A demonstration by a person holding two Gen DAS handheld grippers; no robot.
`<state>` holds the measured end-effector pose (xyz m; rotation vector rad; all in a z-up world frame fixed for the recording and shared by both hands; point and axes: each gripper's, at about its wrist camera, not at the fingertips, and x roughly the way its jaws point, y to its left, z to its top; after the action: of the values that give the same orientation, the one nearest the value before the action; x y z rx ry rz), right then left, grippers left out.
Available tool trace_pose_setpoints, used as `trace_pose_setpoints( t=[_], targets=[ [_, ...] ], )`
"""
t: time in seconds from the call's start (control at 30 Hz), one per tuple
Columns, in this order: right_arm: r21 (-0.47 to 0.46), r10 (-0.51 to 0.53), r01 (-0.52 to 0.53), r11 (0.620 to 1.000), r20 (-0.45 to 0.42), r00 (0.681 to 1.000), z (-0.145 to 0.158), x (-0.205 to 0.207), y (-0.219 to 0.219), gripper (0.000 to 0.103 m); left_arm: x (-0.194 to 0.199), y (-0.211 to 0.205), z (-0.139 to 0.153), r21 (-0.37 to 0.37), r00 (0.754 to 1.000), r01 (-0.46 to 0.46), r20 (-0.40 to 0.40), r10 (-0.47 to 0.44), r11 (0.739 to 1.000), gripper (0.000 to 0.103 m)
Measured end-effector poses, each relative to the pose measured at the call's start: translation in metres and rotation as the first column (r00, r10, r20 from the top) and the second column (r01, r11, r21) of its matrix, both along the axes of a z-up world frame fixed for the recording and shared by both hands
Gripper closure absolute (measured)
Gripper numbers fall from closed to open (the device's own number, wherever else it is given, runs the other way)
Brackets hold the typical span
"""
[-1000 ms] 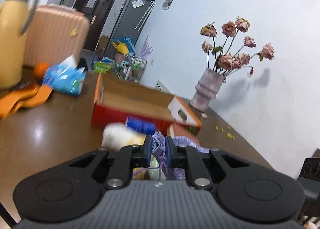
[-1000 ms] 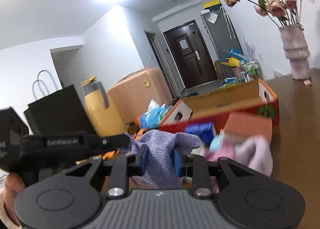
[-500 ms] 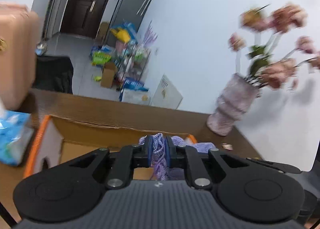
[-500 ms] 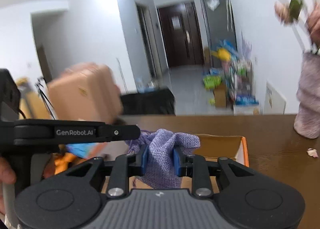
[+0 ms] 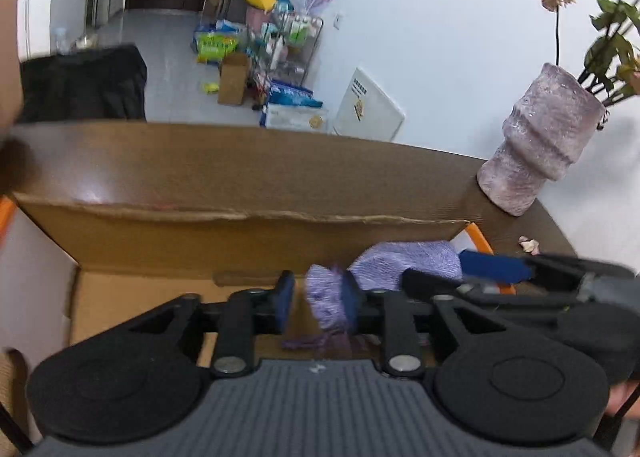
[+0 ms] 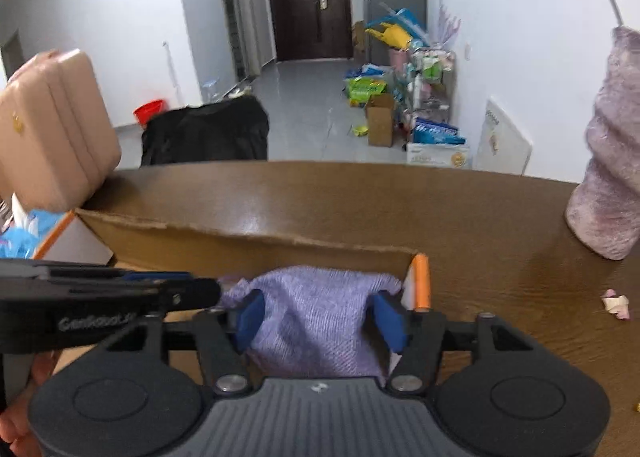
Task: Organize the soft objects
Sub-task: 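Carry the sachet into the red box and open both grippers, then lift both grippers out of the box back over the table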
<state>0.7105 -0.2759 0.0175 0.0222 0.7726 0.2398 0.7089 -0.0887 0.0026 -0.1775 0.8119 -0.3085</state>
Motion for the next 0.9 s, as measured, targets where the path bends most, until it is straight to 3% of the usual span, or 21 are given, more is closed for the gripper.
trace_pose_setpoints(
  t=[0.23,0.33,0.4,0.43,0.5,0.57,0.67,0.8,0.9],
  targets=[
    [0.005,-0.004,0.003,1.000,0.077,0.997,0.049,-0.033,-0.010,0.041,-0.047,0.020,0.054,0.080,0.993,-0.024,0.118,0.014,0.996,0.060],
    [-0.015,-0.001,0.003,1.000,0.124,0.992,0.080,-0.063,-0.012,0.031,-0.079,0.032,0.082,0.130,0.981,-0.069,0.188,0.043,0.989,0.052],
    [-0.032,0.003,0.002,0.999,0.149,0.989,0.099,-0.086,-0.014,0.019,-0.102,0.040,0.100,0.140,0.973,-0.083,0.226,0.050,0.987,0.039],
    [-0.041,-0.001,0.008,0.999,0.166,0.986,0.108,-0.100,-0.015,0.012,-0.117,0.045,0.110,0.144,0.965,-0.098,0.254,0.059,0.985,0.034],
    [-0.051,-0.012,0.023,0.998,0.198,0.980,0.123,-0.124,-0.017,0.010,-0.147,0.053,0.126,0.140,0.946,-0.129,0.315,0.079,0.982,0.016],
    [-0.044,-0.033,0.044,0.998,0.240,0.970,0.134,-0.151,-0.018,0.000,-0.179,0.063,0.138,0.130,0.925,-0.151,0.367,0.094,0.980,0.014],
    [-0.013,-0.068,0.075,0.997,0.311,0.948,0.142,-0.194,-0.020,0.000,-0.221,0.071,0.149,0.118,0.894,-0.187,0.432,0.119,0.975,0.006],
    [0.044,-0.088,0.076,0.996,0.430,0.899,0.141,-0.245,-0.020,0.000,-0.267,0.078,0.155,0.118,0.852,-0.230,0.504,0.141,0.966,0.004],
    [0.074,-0.166,0.148,0.986,0.409,0.898,0.139,-0.271,-0.012,0.000,-0.292,0.080,0.156,0.122,0.839,-0.251,0.522,0.153,0.960,0.003]
  ],
)
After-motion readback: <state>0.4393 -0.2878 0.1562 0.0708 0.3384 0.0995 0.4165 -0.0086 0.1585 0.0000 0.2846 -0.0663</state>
